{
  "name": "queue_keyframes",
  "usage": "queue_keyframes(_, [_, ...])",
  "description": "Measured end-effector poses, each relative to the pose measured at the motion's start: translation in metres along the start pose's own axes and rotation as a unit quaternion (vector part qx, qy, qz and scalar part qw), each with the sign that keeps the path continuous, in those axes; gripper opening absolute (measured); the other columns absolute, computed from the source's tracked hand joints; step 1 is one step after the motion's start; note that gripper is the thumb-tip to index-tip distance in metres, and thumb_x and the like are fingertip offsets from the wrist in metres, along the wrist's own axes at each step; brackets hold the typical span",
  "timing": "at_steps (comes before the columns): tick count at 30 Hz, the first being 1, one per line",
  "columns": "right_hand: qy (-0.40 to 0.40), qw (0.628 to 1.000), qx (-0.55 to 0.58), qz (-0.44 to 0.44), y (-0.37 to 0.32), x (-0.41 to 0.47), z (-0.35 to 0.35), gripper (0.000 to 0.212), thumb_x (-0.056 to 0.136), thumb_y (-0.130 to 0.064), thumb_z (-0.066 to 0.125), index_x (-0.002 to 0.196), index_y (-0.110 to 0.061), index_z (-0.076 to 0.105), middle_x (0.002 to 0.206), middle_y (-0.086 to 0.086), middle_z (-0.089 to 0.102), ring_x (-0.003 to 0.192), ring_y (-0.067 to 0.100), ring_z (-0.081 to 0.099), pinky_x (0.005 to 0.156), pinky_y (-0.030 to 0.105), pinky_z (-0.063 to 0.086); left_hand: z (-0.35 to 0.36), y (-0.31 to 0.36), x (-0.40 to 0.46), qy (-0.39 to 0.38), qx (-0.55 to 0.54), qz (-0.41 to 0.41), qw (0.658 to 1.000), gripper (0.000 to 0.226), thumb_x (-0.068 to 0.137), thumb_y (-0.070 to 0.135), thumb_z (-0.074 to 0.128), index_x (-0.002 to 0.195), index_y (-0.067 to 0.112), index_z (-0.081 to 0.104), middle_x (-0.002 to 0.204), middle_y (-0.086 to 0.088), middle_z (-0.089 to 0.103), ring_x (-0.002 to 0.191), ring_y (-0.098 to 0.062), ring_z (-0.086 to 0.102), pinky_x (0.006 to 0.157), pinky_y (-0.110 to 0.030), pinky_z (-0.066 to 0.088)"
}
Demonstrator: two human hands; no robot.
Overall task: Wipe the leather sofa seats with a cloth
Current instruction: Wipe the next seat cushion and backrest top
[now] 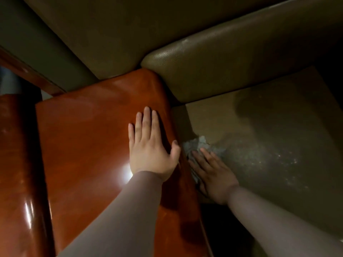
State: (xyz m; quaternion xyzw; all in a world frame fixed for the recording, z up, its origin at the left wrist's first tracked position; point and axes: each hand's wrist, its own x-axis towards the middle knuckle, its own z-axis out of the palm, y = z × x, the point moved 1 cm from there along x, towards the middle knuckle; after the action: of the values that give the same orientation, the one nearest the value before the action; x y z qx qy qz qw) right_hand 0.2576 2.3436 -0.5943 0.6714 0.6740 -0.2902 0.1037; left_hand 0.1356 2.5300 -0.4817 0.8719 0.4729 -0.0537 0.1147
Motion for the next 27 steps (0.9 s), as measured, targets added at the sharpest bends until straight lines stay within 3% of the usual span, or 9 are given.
queue_keyframes(5, [0.013, 0.991, -0.074, -0.113, 0.047, 0.086, -0.048, 0.065, 0.086, -0.045, 0.054, 0.143, -0.014, 0.060, 0.153, 0.015, 0.051, 0.145, 0.042, 0.041, 0.123, 0.053, 0.030, 0.002, -0.002, 0.001, -0.001, -0.003, 0.003, 1.000, 0.099, 0.088, 0.060, 0.045, 0.169, 0.015, 0.011, 0.177, -0.002, -0.001, 0.163, -0.021, -0.010, 0.132, -0.048, -0.002])
queue_keyframes(6, [-0.001, 0.992, -0.078, -0.099, 0.055, 0.104, -0.062, 0.066, 0.089, -0.047, 0.052, 0.145, -0.013, 0.058, 0.155, 0.015, 0.049, 0.148, 0.041, 0.038, 0.125, 0.051, 0.024, 0.003, -0.003, 0.002, -0.001, -0.002, 0.003, 1.000, 0.099, 0.087, 0.060, 0.045, 0.169, 0.015, 0.011, 0.177, -0.002, -0.001, 0.163, -0.021, -0.010, 0.132, -0.048, -0.002])
queue_keyframes(9, [0.000, 0.999, -0.042, 0.032, 0.065, 0.135, -0.086, 0.078, 0.102, -0.054, 0.037, 0.164, -0.009, 0.021, 0.173, 0.009, 0.012, 0.160, 0.027, -0.006, 0.128, 0.039, -0.009, 0.002, -0.003, 0.002, -0.005, 0.001, 0.004, 1.000, 0.099, 0.088, 0.060, 0.042, 0.169, 0.015, 0.011, 0.177, -0.002, -0.002, 0.163, -0.021, -0.010, 0.132, -0.047, -0.003])
queue_keyframes(11, [0.010, 0.997, -0.024, 0.070, 0.059, 0.135, -0.084, 0.079, 0.102, -0.054, 0.025, 0.165, -0.010, 0.009, 0.174, 0.006, 0.001, 0.158, 0.024, -0.017, 0.127, 0.038, -0.014, 0.003, -0.003, 0.003, -0.009, 0.007, 0.003, 1.000, 0.099, 0.087, 0.061, 0.042, 0.169, 0.015, 0.009, 0.177, -0.002, -0.004, 0.162, -0.020, -0.012, 0.131, -0.047, -0.005])
queue_keyframes(15, [0.071, 0.995, 0.052, 0.044, 0.030, 0.075, -0.045, 0.088, 0.092, -0.052, 0.039, 0.166, -0.011, 0.015, 0.171, 0.007, 0.021, 0.160, 0.029, 0.002, 0.130, 0.046, 0.010, 0.001, -0.002, 0.003, -0.018, 0.007, -0.002, 1.000, 0.101, 0.086, 0.061, 0.041, 0.169, 0.016, 0.005, 0.177, -0.001, -0.007, 0.162, -0.019, -0.015, 0.132, -0.048, -0.004])
queue_keyframes(18, [0.039, 0.999, 0.036, 0.008, 0.031, 0.056, -0.033, 0.088, 0.093, -0.053, 0.051, 0.165, -0.012, 0.022, 0.170, 0.006, 0.026, 0.159, 0.031, 0.015, 0.127, 0.047, 0.022, 0.001, -0.002, 0.003, -0.023, 0.012, -0.002, 1.000, 0.102, 0.086, 0.062, 0.041, 0.169, 0.016, 0.004, 0.177, -0.001, -0.007, 0.162, -0.020, -0.015, 0.132, -0.048, -0.003])
queue_keyframes(21, [0.070, 0.998, 0.001, 0.006, 0.054, 0.101, -0.062, 0.077, 0.099, -0.057, 0.034, 0.166, -0.023, 0.018, 0.173, 0.001, 0.018, 0.160, 0.028, 0.009, 0.129, 0.044, 0.010, 0.002, -0.003, 0.003, -0.020, 0.010, 0.004, 1.000, 0.101, 0.086, 0.061, 0.042, 0.169, 0.015, 0.007, 0.177, -0.002, -0.005, 0.162, -0.020, -0.012, 0.132, -0.048, -0.003])
queue_keyframes(24, [0.042, 0.994, -0.010, 0.098, 0.072, 0.144, -0.085, 0.070, 0.106, -0.059, 0.020, 0.166, -0.029, -0.002, 0.174, -0.007, -0.003, 0.159, 0.018, -0.011, 0.127, 0.041, -0.010, 0.003, -0.002, 0.002, -0.014, 0.006, 0.002, 1.000, 0.100, 0.086, 0.061, 0.041, 0.169, 0.015, 0.008, 0.177, -0.002, -0.004, 0.162, -0.020, -0.012, 0.132, -0.047, -0.004])
queue_keyframes(27, [0.039, 0.993, 0.012, 0.114, 0.059, 0.119, -0.073, 0.073, 0.106, -0.058, 0.025, 0.167, -0.024, 0.003, 0.174, -0.004, -0.011, 0.158, 0.023, -0.017, 0.126, 0.041, -0.014, 0.001, -0.002, 0.002, -0.024, 0.009, -0.001, 1.000, 0.100, 0.086, 0.062, 0.039, 0.169, 0.016, 0.008, 0.177, -0.001, -0.005, 0.162, -0.020, -0.012, 0.132, -0.048, -0.003])
